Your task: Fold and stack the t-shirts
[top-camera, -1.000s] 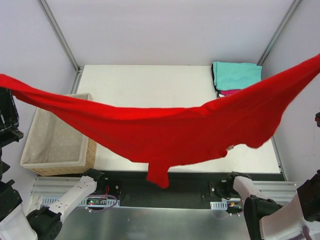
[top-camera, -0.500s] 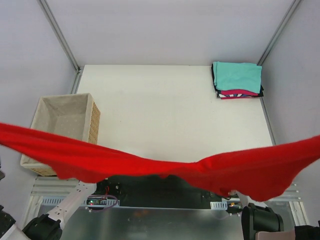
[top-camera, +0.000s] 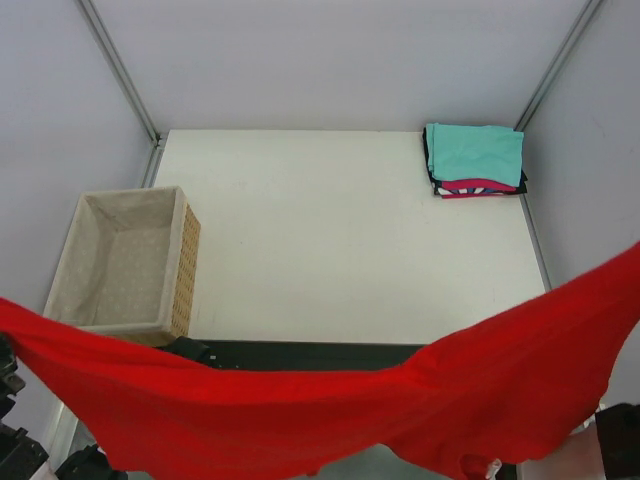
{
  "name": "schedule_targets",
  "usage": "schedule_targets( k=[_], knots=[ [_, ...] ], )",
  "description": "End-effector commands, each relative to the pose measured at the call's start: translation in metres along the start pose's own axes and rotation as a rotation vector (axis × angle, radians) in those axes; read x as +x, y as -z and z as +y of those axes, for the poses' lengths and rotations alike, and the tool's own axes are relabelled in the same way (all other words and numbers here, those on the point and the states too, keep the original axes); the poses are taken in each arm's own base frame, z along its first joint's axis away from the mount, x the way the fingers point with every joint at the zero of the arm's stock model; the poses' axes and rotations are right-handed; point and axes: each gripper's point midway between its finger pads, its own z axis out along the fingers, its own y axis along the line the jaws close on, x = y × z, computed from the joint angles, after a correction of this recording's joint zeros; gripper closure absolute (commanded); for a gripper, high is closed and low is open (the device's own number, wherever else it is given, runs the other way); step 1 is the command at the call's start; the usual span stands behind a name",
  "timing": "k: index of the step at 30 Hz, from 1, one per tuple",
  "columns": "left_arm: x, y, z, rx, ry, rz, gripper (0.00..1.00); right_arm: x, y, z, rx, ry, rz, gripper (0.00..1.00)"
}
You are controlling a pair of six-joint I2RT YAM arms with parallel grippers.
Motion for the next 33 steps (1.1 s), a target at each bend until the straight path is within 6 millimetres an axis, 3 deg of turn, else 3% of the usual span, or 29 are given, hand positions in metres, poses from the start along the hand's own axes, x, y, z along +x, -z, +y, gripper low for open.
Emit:
schedule_targets(
  k=[1,4,5,6,8,10,11,13,15,16,18,20,21,22,23,27,29,31,32,33],
  knots=[
    [0.023,-0.013,0.009,-0.023,0.046,0.012,1.0,0.055,-0.023,-0.043,0.033,-0.119,0.048,0.99],
    [0.068,-0.025,0.026,-0.071,0.049,0.083,1.0,0.09,-0.03,-0.067,0.06,-0.168,0.099,1.0],
    [0.084,-0.027,0.035,-0.11,0.046,0.104,1.0,0.112,-0.031,-0.079,0.07,-0.192,0.139,1.0],
    [0.116,-0.026,0.043,-0.135,0.048,0.158,1.0,0.147,-0.026,-0.097,0.103,-0.232,0.2,1.0],
    [0.155,-0.024,0.065,-0.226,0.018,0.203,1.0,0.189,-0.018,-0.113,0.115,-0.294,0.276,1.0],
    [0.221,-0.009,0.086,-0.314,0.006,0.319,1.0,0.261,0.001,-0.143,0.168,-0.358,0.395,0.99],
    [0.238,-0.005,0.093,-0.348,0.0,0.332,1.0,0.291,0.011,-0.149,0.187,-0.387,0.446,0.99],
    [0.301,0.021,0.113,-0.456,-0.012,0.444,1.0,0.359,0.038,-0.168,0.234,-0.366,0.579,1.0],
    [0.342,0.043,0.127,-0.531,-0.031,0.508,1.0,0.404,0.056,-0.168,0.263,-0.389,0.671,0.99],
    [0.373,0.054,0.133,-0.558,-0.027,0.569,1.0,0.444,0.075,-0.174,0.287,-0.409,0.741,1.0],
    [0.41,0.084,0.153,-0.635,-0.038,0.636,1.0,0.486,0.094,-0.176,0.302,-0.432,0.81,1.0],
    [0.461,0.128,0.167,-0.731,0.036,0.728,1.0,0.547,0.126,-0.178,0.328,-0.465,0.923,0.99],
    [0.471,0.142,0.181,-0.782,0.034,0.734,1.0,0.567,0.137,-0.178,0.337,-0.468,0.965,1.0],
    [0.496,0.164,0.188,-0.834,0.053,0.786,1.0,0.584,0.149,-0.182,0.35,-0.464,1.003,1.0],
    [0.509,0.179,0.192,-0.862,0.046,0.821,1.0,0.621,0.171,-0.174,0.362,-0.488,1.085,1.0],
    [0.564,0.23,0.217,-0.963,-0.008,0.98,1.0,0.683,0.21,-0.163,0.361,-0.5,1.204,1.0],
    [0.579,0.226,0.227,-0.949,0.001,0.998,1.0,0.704,0.222,-0.157,0.363,-0.506,1.237,0.99],
    [0.607,0.243,0.236,-0.938,0.015,1.079,1.0,0.71,0.22,-0.157,0.363,-0.5,1.233,1.0],
    [0.615,0.227,0.24,-0.899,0.035,1.071,1.0,0.715,0.222,-0.156,0.363,-0.504,1.239,1.0],
    [0.633,0.239,0.243,-0.891,0.038,1.115,1.0,0.721,0.221,-0.156,0.362,-0.502,1.239,1.0]
  ],
)
